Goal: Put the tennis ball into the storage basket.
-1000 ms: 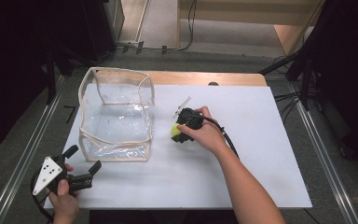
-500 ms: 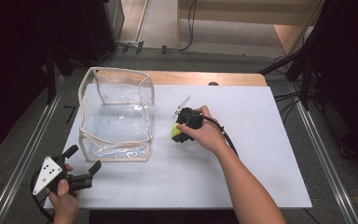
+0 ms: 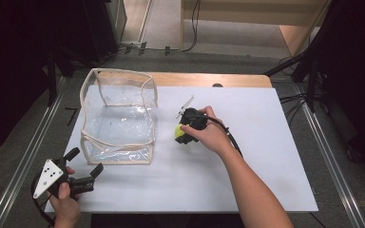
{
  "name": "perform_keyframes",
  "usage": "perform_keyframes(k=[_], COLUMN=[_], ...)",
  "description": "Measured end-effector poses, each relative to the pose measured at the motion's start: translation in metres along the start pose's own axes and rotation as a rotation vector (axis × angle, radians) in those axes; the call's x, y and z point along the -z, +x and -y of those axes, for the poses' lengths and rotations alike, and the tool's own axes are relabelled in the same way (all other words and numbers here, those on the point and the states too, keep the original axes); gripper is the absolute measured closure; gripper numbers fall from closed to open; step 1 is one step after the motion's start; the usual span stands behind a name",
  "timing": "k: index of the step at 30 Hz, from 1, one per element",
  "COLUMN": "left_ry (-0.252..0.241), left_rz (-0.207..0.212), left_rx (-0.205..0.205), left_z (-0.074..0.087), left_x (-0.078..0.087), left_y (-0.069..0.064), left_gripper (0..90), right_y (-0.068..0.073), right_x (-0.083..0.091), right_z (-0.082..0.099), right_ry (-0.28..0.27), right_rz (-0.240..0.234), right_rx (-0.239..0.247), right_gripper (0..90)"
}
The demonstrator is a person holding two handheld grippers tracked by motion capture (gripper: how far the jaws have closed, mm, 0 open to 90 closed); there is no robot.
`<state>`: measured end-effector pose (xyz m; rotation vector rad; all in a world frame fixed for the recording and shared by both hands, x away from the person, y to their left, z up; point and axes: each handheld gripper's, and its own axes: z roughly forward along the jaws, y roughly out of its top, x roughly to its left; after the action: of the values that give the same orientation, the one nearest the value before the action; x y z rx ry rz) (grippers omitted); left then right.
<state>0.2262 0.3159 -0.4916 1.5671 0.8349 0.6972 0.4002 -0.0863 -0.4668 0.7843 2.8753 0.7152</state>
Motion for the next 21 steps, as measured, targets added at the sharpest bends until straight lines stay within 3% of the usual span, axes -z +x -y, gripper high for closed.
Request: perform_keyframes(k=[8,9,21], left_ry=[0.0,0.0,0.001], left_rz=[0.0,0.0,-0.001], left_rx=[0.0,0.0,-0.002], left_z=[0.0,0.0,0.0], left_x=[0.0,0.0,0.0], left_y=[0.0,0.0,0.0], left_gripper=[0.0,0.0,0.0], right_y=[-0.001,0.0,0.005], right_x=[0.005,0.006,0.014], right_z=[-0.004,-0.005,-0.012], right_ry=[-0.005,-0.006,-0.025], right_rz=[0.001,-0.002,-0.01], right_rx=[0.032,0.015,0.032], right_gripper=[22.4,22.4,22.5])
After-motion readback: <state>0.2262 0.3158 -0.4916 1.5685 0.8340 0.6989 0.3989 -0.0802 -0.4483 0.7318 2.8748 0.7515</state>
